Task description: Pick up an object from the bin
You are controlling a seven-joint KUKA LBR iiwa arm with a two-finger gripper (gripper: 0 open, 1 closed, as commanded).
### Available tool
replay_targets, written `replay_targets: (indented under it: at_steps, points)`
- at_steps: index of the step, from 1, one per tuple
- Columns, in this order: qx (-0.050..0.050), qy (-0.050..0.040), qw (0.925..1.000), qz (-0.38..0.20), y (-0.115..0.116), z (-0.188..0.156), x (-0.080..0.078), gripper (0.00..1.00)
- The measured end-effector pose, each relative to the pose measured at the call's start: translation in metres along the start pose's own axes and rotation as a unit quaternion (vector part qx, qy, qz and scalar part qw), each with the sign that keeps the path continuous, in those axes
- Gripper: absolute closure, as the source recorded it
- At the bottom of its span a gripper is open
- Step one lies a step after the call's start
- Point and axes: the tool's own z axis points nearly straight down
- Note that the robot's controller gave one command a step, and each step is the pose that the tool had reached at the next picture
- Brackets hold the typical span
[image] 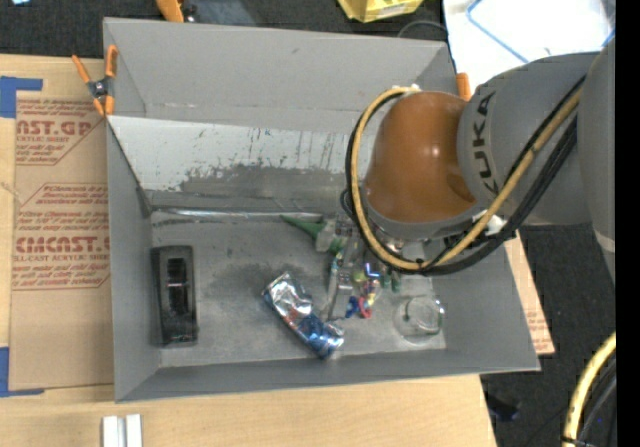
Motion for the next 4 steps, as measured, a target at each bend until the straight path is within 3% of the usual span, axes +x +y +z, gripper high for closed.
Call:
replay_targets:
  at_steps: [1, 2, 3, 4]
  points:
    - [0.0, 0.0025, 0.9994, 0.034, -0.013, -0.039, -0.004, 0.0]
    - [0.0, -0.0008, 0.9995, 0.033, 0.005, -0.008, 0.0, 0.0]
    - [0.0, 0.0001, 0.9869, 0.161, -0.002, 0.02, 0.021, 0.0]
    - [0.001, 0.002, 0.9824, 0.187, 0.004, 0.045, 0.014, 0.0]
